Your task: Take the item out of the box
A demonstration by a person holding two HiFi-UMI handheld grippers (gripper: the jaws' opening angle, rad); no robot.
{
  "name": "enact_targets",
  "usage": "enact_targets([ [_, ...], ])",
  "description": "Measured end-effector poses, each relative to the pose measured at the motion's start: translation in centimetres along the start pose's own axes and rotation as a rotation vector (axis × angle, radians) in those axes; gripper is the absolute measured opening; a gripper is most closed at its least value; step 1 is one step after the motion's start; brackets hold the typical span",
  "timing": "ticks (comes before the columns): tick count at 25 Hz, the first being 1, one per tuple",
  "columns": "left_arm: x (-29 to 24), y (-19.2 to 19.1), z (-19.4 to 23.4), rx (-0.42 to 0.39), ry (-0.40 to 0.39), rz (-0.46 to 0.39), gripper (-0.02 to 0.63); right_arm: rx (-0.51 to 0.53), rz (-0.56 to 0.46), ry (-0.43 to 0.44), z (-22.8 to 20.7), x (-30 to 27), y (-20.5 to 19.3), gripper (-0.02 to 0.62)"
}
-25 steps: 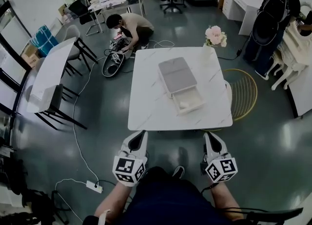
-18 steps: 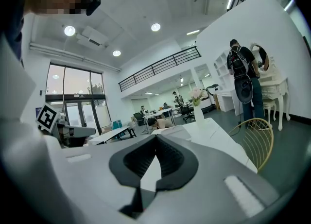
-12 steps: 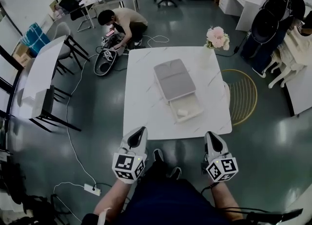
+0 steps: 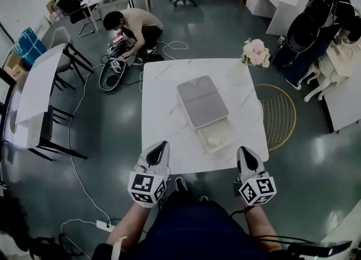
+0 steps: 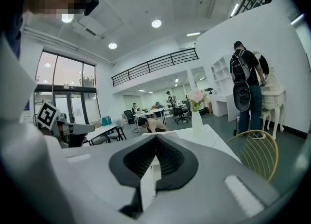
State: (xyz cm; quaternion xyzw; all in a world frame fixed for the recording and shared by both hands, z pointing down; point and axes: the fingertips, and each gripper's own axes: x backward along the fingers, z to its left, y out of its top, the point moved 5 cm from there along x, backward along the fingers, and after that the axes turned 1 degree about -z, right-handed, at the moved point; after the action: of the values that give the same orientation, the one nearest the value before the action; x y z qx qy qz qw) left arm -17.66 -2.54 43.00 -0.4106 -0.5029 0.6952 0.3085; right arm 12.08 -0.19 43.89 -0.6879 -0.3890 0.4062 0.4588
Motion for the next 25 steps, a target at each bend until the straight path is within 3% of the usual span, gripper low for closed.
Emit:
enact_targets([
  [7,-3.0,-0.3,3.3,0.019,-0.061,0.005,0.003,0.040,-0.011,-0.044,0.5,-3.6,0.4,0.003],
  [10,-2.9,-1.2,3.8,0.044,-0.035,0.041,0.003,0.032,0.035,-0.013,0.9,-5.0,-0.2,0.002],
  [15,-4.3,-0.3,2.4,0.040,-0.016,0.063,0.003,0.004,0.075,0.032,-0.2,-5.7,-0.2,0.003],
  [19,-6.4,0.5,-0.7,0.003,-0.054,0.080,0.003,-0.004,0.092,0.049,-2.1,-5.5,-0.2,0.003],
  [25,-8.9,-1.5,-5.0,-0.047,-0.134,0.154,0.003,-0.041,0.134,0.065,-4.3,-5.4,-1.7,0.003],
])
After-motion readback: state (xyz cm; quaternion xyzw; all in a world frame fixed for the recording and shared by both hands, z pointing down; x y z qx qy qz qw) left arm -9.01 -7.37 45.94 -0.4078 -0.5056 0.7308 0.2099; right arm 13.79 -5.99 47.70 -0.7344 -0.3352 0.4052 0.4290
